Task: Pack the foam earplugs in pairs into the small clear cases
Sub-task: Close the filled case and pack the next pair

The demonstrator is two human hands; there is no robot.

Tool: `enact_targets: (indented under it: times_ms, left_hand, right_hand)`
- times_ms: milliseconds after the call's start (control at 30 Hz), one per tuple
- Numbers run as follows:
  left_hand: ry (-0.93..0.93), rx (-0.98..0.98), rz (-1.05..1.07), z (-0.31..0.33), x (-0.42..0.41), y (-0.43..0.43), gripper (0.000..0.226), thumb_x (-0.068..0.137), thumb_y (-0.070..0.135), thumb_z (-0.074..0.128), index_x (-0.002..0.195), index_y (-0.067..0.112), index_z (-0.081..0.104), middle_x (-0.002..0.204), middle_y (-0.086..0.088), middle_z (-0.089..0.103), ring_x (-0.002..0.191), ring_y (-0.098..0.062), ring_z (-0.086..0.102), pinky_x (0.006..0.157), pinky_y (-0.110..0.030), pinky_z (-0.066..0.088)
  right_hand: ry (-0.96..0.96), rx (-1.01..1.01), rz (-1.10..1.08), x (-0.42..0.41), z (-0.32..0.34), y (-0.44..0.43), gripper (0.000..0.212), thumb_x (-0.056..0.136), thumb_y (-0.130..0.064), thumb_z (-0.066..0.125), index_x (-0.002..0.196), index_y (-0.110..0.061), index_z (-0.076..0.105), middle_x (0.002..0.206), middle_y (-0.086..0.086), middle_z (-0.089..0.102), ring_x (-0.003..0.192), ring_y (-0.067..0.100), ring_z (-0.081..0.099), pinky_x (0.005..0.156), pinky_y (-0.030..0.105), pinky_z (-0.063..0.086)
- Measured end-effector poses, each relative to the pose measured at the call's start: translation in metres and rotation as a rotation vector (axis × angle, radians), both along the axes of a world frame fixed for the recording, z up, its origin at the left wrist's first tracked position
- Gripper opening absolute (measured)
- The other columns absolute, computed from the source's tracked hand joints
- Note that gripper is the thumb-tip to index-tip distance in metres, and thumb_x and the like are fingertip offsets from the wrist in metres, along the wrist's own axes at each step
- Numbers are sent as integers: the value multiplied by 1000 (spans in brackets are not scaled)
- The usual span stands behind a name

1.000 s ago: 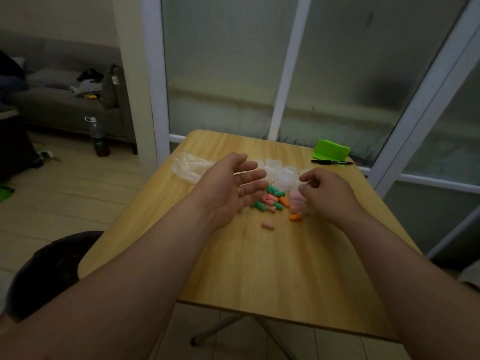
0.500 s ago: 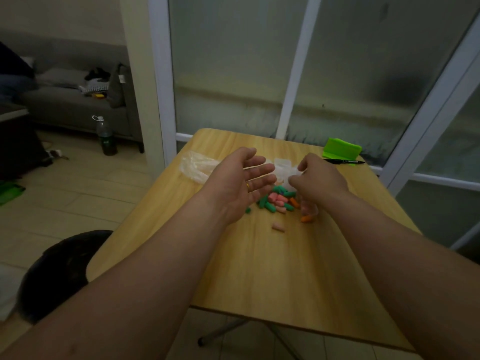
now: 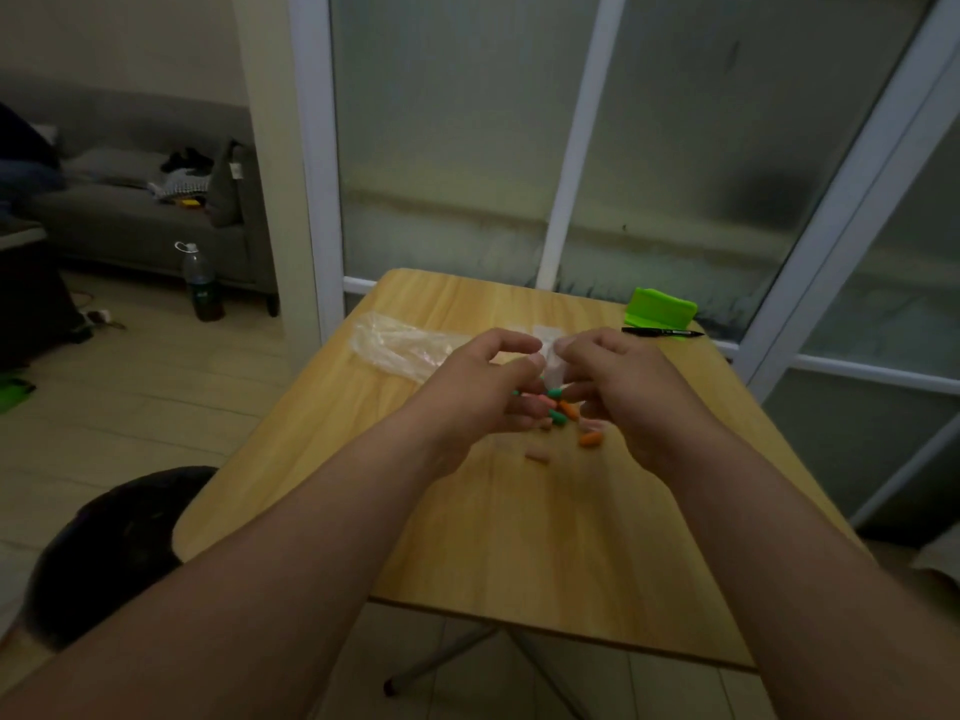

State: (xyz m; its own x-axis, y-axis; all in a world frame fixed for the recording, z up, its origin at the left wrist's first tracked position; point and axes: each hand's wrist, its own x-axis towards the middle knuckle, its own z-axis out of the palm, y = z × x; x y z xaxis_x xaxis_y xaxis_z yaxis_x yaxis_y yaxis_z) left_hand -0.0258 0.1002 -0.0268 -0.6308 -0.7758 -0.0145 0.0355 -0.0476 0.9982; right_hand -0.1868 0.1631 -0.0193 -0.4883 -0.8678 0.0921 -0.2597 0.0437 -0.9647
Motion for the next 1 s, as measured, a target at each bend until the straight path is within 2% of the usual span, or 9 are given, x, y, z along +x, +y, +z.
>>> enact_targets:
  times_ms: [100,167,333,533,667,800,1000]
  left_hand:
    - [-1,-18,-41,-2,6,3,24,106,27,63,129,22,66,113,-19,76,98,-29,78,85,-38,65]
    - [-9,-24,-71,-3,10,5,24,106,26,63,129,21,66,112,-19,77,101,-29,77,86,-39,65]
    - [-15,-21,-117,-5,15,7,26,106,24,63,132,22,67,108,-17,78,100,-31,78,83,-36,65]
    - [-13,-21,-129,-2,13,10,22,104,20,66,125,21,72,105,-18,78,96,-31,78,78,-33,64]
    - [-40,-40,-138,-3,13,11,22,102,19,67,123,20,73,107,-20,77,96,-33,78,76,-32,64]
    - [-34,-27,-109,-6,12,12,21,100,17,68,120,18,75,106,-23,76,88,-30,78,74,-32,64]
    - [-22,29,-90,-8,14,11,22,102,14,62,121,15,74,102,-24,77,87,-33,78,71,-32,63]
  right_hand:
    - [-26,16,10,7,-8,6,17,96,-34,73,99,-17,75,86,5,78,71,17,70,70,40,46]
    - [-38,10,18,10,-8,9,19,96,-31,74,100,-13,74,82,2,78,68,14,71,70,37,47]
    - [-38,12,48,12,-9,16,19,97,-31,74,92,-14,71,78,3,78,66,10,70,63,31,47]
    - [-101,46,82,7,-10,20,24,97,-36,75,95,-13,70,92,10,81,78,18,72,67,34,48]
    - [-109,65,113,7,-11,23,21,96,-33,76,97,-13,69,86,5,80,75,14,72,71,35,50]
    - [-59,39,80,10,-12,23,18,97,-26,75,95,-10,69,83,6,79,73,14,72,68,33,53]
    - [5,33,41,14,-16,18,16,96,-23,75,93,-9,68,80,6,78,72,16,73,64,31,55]
